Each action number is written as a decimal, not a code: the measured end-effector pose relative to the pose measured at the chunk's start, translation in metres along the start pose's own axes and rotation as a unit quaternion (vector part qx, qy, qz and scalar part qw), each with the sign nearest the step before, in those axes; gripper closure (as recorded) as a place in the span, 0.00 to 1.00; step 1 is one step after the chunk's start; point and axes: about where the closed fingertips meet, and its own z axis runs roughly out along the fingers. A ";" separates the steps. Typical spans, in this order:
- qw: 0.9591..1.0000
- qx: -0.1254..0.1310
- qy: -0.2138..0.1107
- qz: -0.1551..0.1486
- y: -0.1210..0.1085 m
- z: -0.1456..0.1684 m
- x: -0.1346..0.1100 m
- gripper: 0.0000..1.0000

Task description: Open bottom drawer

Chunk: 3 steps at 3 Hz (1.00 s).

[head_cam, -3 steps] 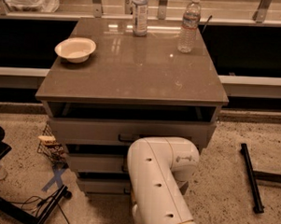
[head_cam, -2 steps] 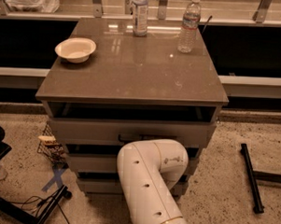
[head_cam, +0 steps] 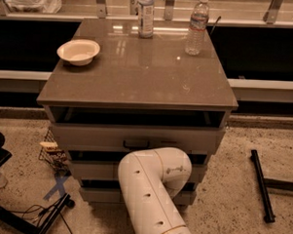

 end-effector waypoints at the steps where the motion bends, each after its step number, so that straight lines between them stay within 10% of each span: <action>1: 1.000 0.000 0.000 0.000 0.001 0.000 0.000 0.70; 3: 1.000 -0.002 -0.001 0.003 0.010 -0.010 -0.004 1.00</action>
Offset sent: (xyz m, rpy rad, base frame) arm -0.0595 -0.0097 0.0184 0.0068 0.0183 -0.0215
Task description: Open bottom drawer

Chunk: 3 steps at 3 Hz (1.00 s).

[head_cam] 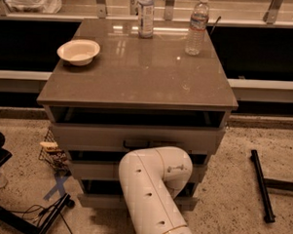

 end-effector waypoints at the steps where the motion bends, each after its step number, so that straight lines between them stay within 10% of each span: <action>1: 1.000 0.000 0.000 0.000 -0.002 -0.004 -0.001 1.00; 3: 1.000 0.000 0.000 0.000 -0.005 -0.012 -0.002 1.00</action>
Offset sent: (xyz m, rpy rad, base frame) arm -0.2682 -0.1733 0.0969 -0.0293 0.1220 -0.4853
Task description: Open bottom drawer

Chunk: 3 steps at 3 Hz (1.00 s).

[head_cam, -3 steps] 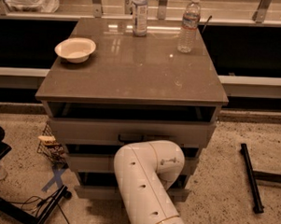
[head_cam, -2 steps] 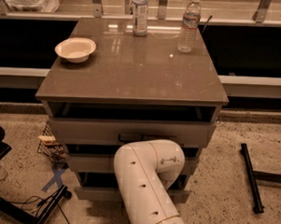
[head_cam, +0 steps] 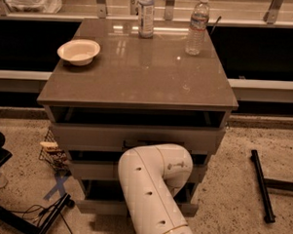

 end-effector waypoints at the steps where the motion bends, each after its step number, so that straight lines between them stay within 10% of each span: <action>1: 1.000 0.000 0.000 0.000 -0.002 -0.006 -0.001 1.00; 3: 1.000 0.005 0.006 0.016 0.011 -0.023 0.004 1.00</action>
Offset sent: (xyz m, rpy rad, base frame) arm -0.3162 -0.2449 0.1496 0.0169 -0.0039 -0.6629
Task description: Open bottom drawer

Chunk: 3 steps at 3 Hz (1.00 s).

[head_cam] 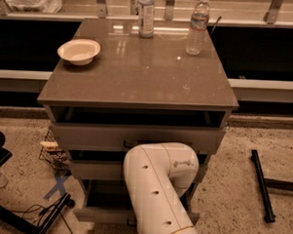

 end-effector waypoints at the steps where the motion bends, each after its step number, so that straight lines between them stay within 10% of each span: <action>1: 1.000 0.006 0.009 0.020 0.017 -0.020 0.008 1.00; 3: 0.999 0.011 0.014 0.032 0.024 -0.030 0.010 1.00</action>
Offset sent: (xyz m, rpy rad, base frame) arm -0.3273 -0.2881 0.1823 0.0077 -0.1334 -0.7739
